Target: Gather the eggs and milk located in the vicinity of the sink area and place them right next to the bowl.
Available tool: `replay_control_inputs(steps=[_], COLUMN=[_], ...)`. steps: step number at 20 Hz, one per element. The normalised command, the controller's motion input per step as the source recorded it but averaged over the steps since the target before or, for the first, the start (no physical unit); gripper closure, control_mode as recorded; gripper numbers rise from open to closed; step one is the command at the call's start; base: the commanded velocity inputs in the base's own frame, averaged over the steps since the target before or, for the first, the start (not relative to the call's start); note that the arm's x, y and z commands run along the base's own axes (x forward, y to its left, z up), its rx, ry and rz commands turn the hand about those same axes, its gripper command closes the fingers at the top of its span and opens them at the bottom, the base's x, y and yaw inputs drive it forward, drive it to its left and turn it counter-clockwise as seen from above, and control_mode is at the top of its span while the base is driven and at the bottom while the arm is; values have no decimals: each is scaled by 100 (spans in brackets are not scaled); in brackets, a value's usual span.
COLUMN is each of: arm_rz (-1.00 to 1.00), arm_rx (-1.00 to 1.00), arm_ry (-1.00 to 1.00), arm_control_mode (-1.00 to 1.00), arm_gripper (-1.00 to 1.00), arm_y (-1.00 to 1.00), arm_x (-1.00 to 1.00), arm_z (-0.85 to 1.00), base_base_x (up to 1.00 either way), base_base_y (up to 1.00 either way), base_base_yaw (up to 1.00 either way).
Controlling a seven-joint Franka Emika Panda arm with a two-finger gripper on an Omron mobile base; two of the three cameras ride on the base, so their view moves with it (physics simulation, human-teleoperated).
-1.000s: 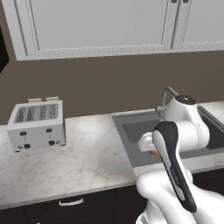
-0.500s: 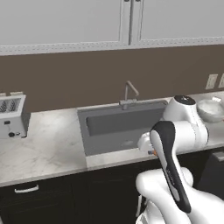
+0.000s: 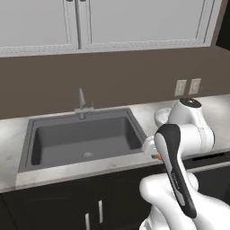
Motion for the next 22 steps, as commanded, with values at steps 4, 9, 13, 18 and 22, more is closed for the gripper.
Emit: replay_control_inputs(steps=[4,9,13,18,22], arm_rz=[0,0,0,0,0], arm_rx=[0,0,0,0,0], arm_ry=[0,0,0,0,0], arm_control_mode=[100,100,100,100,100], arm_gripper=[100,100,100,100,100], arm_y=[0,0,0,0,0], arm_x=[0,0,0,0,0], arm_z=[0,0,0,0,0], base_base_x=[39,36,25,61,58], base_base_y=[-94,-65,-37,-29,-24], base_base_yaw=[0,-1,0,0,-1])
